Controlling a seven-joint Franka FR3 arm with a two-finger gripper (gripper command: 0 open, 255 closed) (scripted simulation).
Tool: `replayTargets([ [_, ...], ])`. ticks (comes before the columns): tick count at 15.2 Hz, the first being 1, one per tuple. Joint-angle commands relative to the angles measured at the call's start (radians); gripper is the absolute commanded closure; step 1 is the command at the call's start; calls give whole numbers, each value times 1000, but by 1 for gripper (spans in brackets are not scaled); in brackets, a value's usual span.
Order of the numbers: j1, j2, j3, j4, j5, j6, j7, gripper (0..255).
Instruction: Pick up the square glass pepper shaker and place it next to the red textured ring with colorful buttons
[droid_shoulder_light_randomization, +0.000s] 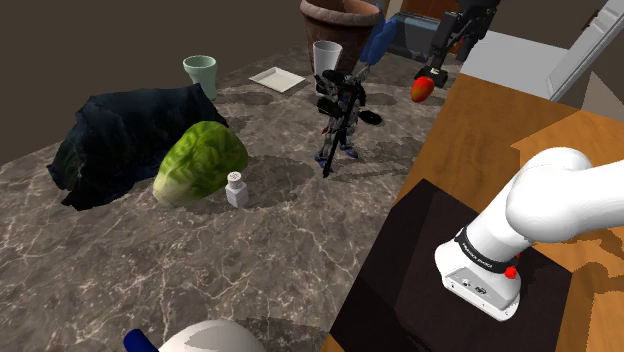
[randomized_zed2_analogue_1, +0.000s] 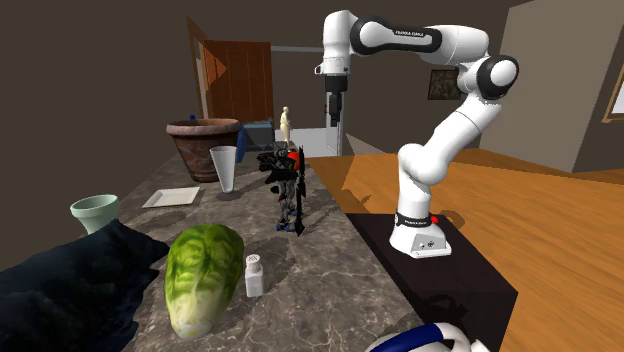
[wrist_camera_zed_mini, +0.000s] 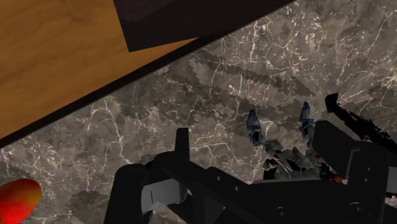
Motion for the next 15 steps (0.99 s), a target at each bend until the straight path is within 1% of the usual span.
replayTargets([
  [1,0,0,0,0,0,0,0,0],
  [8,46,94,120,-40,84,126,141,0],
  [15,87,242,237,-22,142,256,276,0],
])
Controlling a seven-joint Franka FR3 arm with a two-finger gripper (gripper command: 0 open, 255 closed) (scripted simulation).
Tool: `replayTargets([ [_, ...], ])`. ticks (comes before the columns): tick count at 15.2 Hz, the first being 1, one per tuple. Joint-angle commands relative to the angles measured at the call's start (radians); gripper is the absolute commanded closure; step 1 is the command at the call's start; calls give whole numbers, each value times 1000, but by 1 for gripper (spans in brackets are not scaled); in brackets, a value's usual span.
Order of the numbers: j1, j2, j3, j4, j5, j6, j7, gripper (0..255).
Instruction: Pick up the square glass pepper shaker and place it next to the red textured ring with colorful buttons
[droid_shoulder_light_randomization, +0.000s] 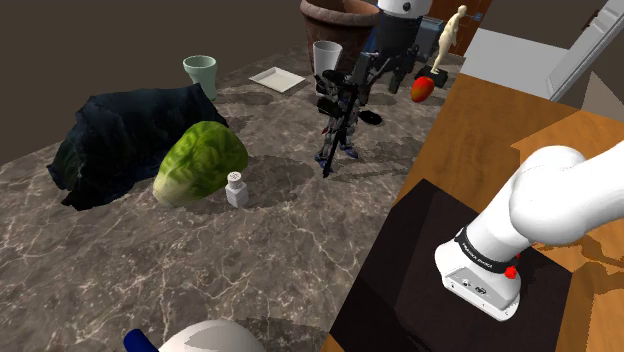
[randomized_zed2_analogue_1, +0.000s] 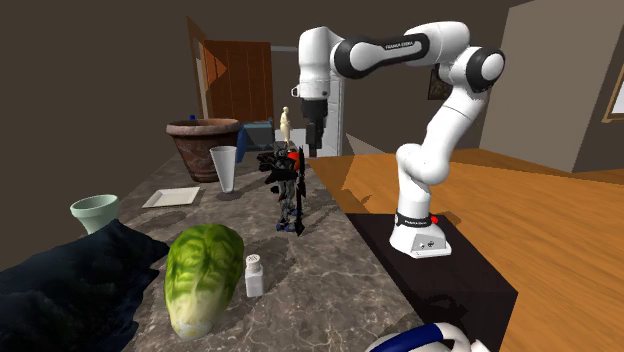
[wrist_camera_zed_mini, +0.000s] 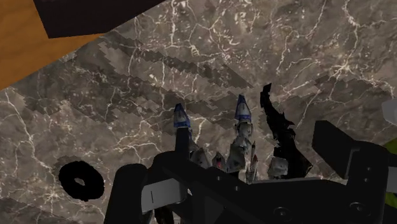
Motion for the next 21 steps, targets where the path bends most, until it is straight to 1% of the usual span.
replayTargets([
  [1,10,50,33,12,12,38,39,0],
  [6,31,189,113,68,22,122,137,0],
  [11,48,347,187,154,1,191,240,0],
  [16,75,524,246,271,-55,240,352,0],
  [21,122,714,280,422,-136,259,463,0],
])
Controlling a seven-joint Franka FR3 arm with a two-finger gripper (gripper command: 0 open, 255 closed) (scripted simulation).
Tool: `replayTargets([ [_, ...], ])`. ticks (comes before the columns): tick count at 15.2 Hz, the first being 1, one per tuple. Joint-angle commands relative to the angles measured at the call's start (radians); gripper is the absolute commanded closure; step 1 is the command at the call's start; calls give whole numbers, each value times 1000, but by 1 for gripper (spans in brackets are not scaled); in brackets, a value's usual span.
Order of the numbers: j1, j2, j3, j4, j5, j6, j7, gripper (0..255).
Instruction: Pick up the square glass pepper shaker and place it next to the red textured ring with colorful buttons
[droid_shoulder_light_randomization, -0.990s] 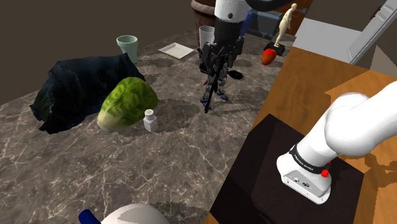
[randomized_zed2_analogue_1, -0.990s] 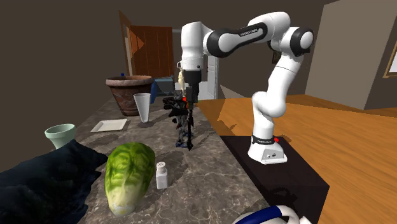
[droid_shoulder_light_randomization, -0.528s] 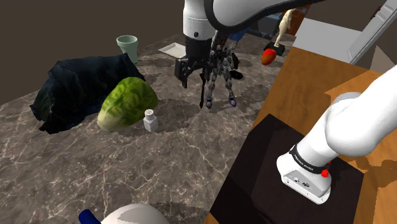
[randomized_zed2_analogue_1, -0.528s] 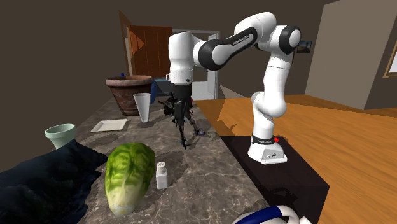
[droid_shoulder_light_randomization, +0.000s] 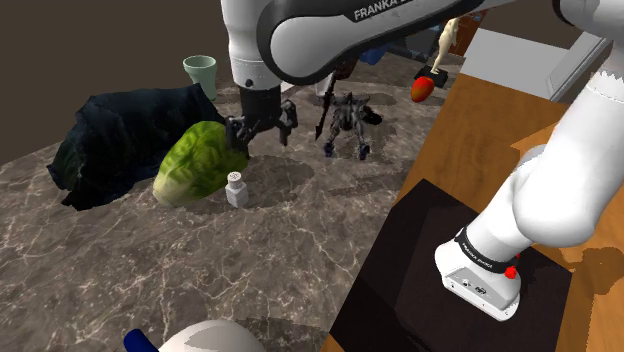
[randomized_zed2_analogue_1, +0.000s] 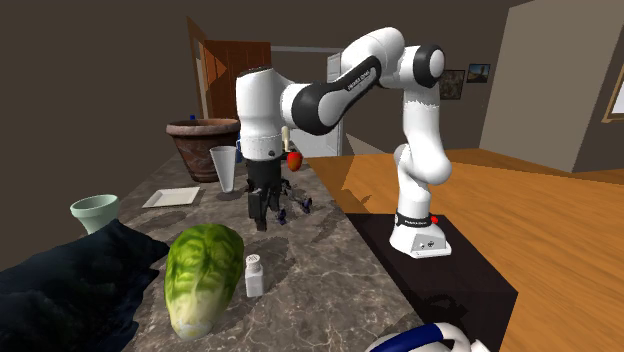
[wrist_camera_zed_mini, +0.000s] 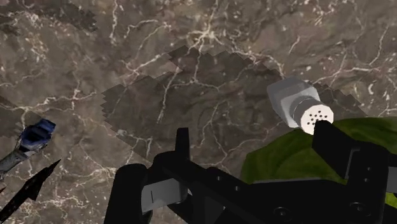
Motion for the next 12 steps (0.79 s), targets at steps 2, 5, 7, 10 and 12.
replayTargets([
  [2,37,112,11,99,-50,-1,63,0],
  [5,86,232,10,219,-100,-13,116,0],
  [7,97,259,7,236,-111,-4,126,0],
  [10,98,271,3,211,-118,31,131,0],
  [12,98,280,1,196,-124,54,134,0],
])
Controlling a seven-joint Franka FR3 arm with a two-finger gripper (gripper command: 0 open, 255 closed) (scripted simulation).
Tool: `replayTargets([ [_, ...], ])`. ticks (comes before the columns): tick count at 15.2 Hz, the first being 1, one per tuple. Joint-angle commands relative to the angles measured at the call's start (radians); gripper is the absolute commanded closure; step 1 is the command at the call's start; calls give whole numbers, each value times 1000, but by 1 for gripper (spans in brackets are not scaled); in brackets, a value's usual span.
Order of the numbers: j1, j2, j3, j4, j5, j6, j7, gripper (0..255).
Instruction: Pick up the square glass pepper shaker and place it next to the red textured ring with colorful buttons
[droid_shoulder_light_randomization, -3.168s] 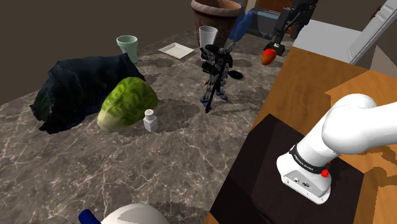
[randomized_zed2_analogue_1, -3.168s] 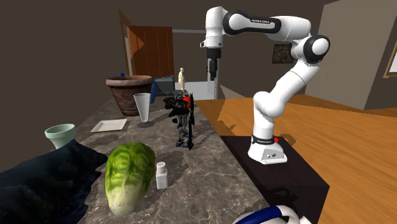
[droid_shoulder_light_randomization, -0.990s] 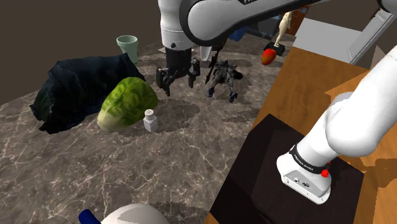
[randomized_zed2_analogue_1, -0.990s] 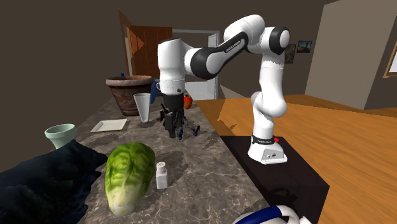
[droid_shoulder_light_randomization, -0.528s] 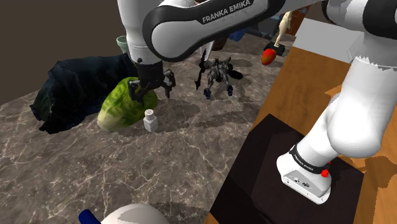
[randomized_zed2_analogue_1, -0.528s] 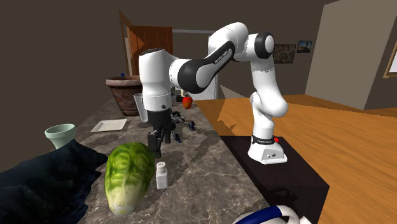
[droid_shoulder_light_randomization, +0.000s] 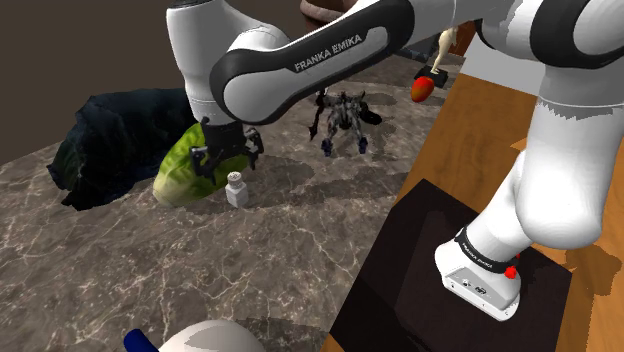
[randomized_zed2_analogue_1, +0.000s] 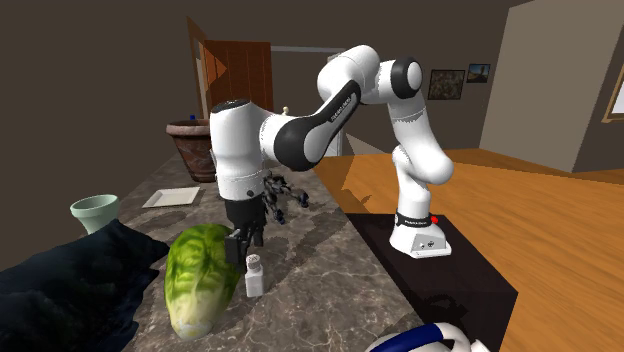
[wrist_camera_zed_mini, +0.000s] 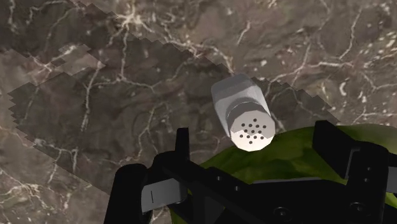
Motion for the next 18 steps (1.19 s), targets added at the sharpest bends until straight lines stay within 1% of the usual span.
replayTargets([
  [1,1,12,-3,-12,-6,23,4,0],
  [9,2,15,-4,-15,-8,29,5,0],
  [10,2,15,-4,-15,-8,29,5,255],
  [18,2,15,-4,-15,-8,29,5,255],
])
